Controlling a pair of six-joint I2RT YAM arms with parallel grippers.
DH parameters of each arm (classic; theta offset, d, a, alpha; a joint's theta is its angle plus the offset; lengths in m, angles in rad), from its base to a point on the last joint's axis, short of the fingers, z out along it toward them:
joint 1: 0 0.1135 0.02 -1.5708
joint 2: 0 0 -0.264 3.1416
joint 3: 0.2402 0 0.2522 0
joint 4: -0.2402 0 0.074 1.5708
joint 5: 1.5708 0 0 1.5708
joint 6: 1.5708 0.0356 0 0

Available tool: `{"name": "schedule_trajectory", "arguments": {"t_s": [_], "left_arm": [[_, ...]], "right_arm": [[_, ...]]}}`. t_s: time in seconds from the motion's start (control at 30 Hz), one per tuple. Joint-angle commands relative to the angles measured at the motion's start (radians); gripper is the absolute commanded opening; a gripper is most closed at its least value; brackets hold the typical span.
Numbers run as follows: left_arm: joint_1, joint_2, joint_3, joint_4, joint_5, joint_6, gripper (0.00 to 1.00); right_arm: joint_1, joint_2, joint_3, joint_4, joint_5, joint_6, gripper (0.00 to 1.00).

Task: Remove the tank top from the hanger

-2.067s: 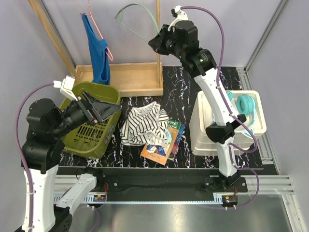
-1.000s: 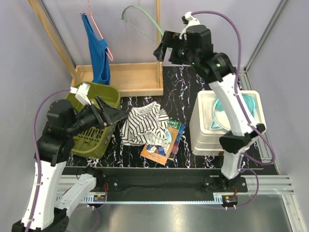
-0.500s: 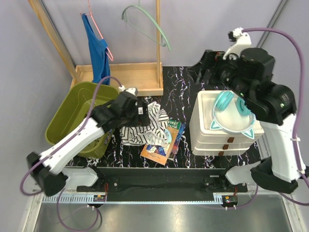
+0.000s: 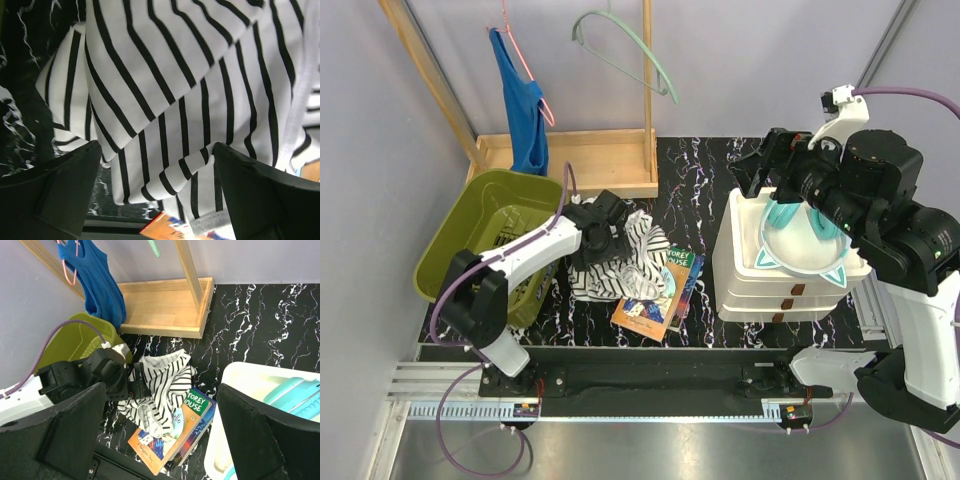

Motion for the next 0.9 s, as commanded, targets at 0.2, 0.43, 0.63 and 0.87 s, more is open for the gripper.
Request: {"name": "schedule_trajectory", "arguments": {"t_s": [0.2,0.43,0.63,0.87], "left_arm": [[0.000,0.208,0.012,-0.045,0.044,-0.363,0.99],[0.021,0.150,-0.089,0.104,-0.002,-0.357,0.88],[0.020,0.098,-0.045,0.101,-0.036,-0.265,0.25],[0.018,-0.135,0.072,0.020,-0.131,-0.101,0.00]], "right_arm": [[-0.005,-0.026,-0.012,-0.008,0.015,0.011,1.00],[-0.005,-0.032,-0.011,-0.019,0.008,0.014,1.00],[-0.006,-0.030,-0.015,-0.018,0.011,0.011,1.00],[-0.005,-0.013,-0.014,-0.002,0.005,-0.001,1.00]]}}
